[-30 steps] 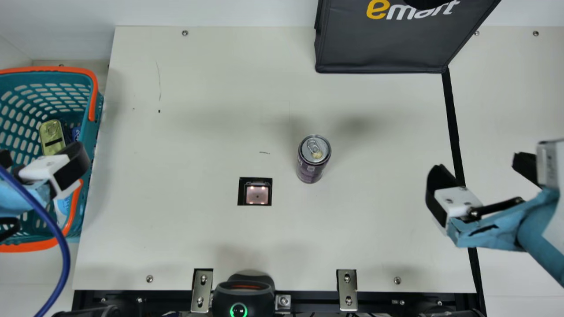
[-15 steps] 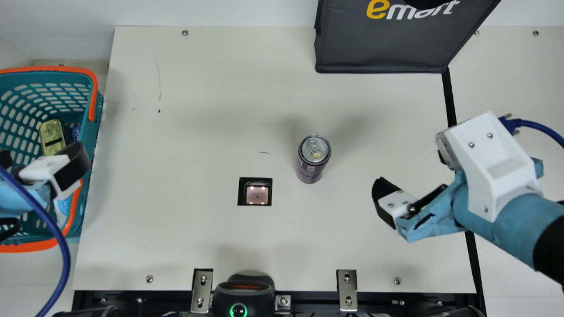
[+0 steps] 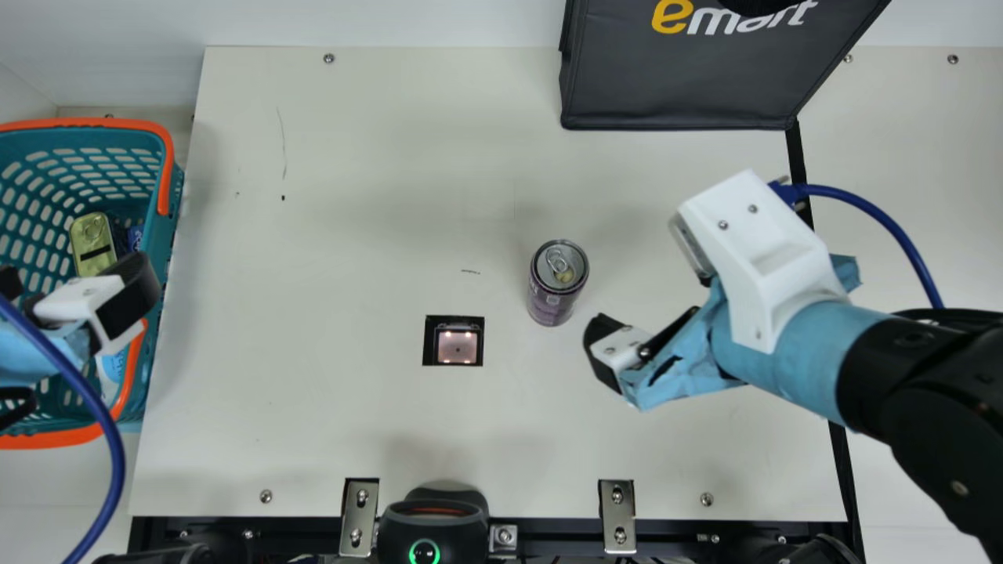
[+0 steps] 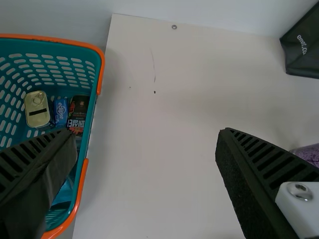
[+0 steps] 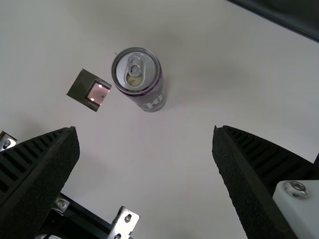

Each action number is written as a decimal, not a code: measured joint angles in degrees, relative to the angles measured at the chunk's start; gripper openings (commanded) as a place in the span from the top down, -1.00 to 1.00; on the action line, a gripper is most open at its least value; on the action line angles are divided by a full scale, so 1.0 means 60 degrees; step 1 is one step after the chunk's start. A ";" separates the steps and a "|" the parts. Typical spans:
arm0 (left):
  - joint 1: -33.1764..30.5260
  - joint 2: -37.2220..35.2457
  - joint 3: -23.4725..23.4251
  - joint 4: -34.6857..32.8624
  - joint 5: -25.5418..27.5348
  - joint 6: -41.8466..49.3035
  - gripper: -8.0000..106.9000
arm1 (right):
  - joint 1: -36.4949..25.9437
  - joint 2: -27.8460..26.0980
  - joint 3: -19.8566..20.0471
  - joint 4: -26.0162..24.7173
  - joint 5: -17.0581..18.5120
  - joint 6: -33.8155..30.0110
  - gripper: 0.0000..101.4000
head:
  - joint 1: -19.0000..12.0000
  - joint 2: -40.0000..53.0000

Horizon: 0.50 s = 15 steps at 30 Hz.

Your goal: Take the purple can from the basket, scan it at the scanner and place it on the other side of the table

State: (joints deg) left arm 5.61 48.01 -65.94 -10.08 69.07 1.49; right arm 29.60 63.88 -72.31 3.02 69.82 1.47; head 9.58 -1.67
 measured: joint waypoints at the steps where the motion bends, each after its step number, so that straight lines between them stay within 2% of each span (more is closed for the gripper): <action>1: 0.0000 0.0000 0.0000 0.0000 0.0000 0.0000 -0.71 | 0.0157 0.0091 -0.0072 -0.0036 -0.0010 0.0166 -0.87 | 0.0000 0.0000; 6: 0.0000 0.0000 0.0000 0.0000 0.0000 0.0000 -0.71 | 0.0841 0.0447 -0.0213 -0.0339 -0.0146 0.0944 -0.87 | 0.0000 0.0000; 15: 0.0000 0.0000 0.0000 0.0000 0.0000 0.0000 -0.71 | 0.1649 0.0821 0.0290 -0.1213 -0.1142 0.2178 -0.87 | 0.0000 0.0015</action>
State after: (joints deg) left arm 5.61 48.01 -65.94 -10.08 69.07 1.49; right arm 39.49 68.80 -70.57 -4.26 62.97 14.54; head 9.58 -1.58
